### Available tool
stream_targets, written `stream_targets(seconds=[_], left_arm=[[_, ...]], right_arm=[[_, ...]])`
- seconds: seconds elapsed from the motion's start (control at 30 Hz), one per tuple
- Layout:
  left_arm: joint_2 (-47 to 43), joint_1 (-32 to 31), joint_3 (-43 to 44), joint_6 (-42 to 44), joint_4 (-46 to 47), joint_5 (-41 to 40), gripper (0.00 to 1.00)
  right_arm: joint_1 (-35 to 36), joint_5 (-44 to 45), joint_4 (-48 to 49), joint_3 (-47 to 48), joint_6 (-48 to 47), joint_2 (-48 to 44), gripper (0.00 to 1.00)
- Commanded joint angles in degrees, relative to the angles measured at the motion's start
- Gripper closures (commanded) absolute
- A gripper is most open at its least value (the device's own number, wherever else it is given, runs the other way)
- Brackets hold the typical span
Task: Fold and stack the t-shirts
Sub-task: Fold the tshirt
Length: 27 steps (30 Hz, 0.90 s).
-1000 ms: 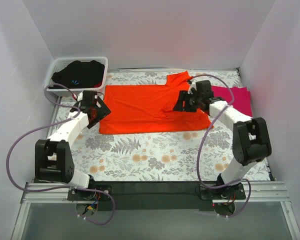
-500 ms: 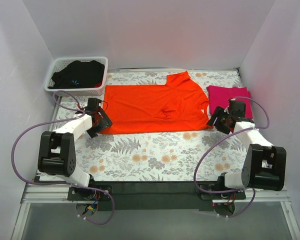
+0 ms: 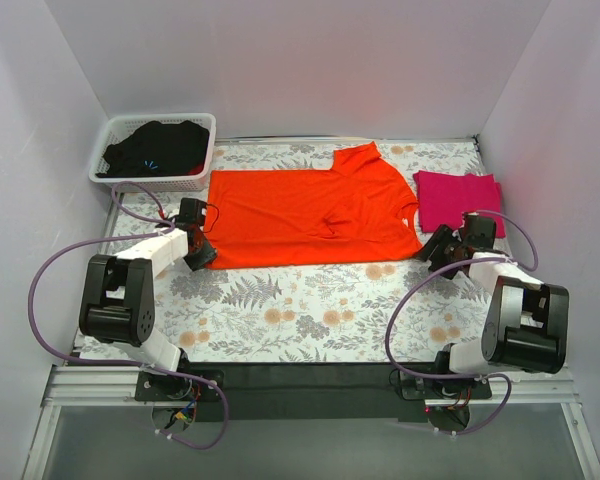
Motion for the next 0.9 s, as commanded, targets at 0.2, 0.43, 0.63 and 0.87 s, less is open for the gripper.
stream_targets(seconds=[0.2,0.43,0.63,0.87], left_arm=[[1.2,-0.2,-2.5,1.5,1.2,-3.7,0.83],[2.3,-0.2,-2.3,1.5,0.6,-5.3,0.86],[3.0,-0.2,-1.7,1.1,-1.2,-7.5,0.88],[1.0,1.0,-1.1,0.3,-6.0,-11.9,0.91]], right_arm=[[-2.5,-5.4,11.0,-1.6,3.2,3.8,0.49],[-4.7,-6.8,12.5,-2.3,2.7,6.0,0.67],[-6.6,-7.2,10.6,-1.2,-0.4,7.1,0.94],[-6.9,-1.1,-0.9,3.6,-7.3,5.5,0.99]])
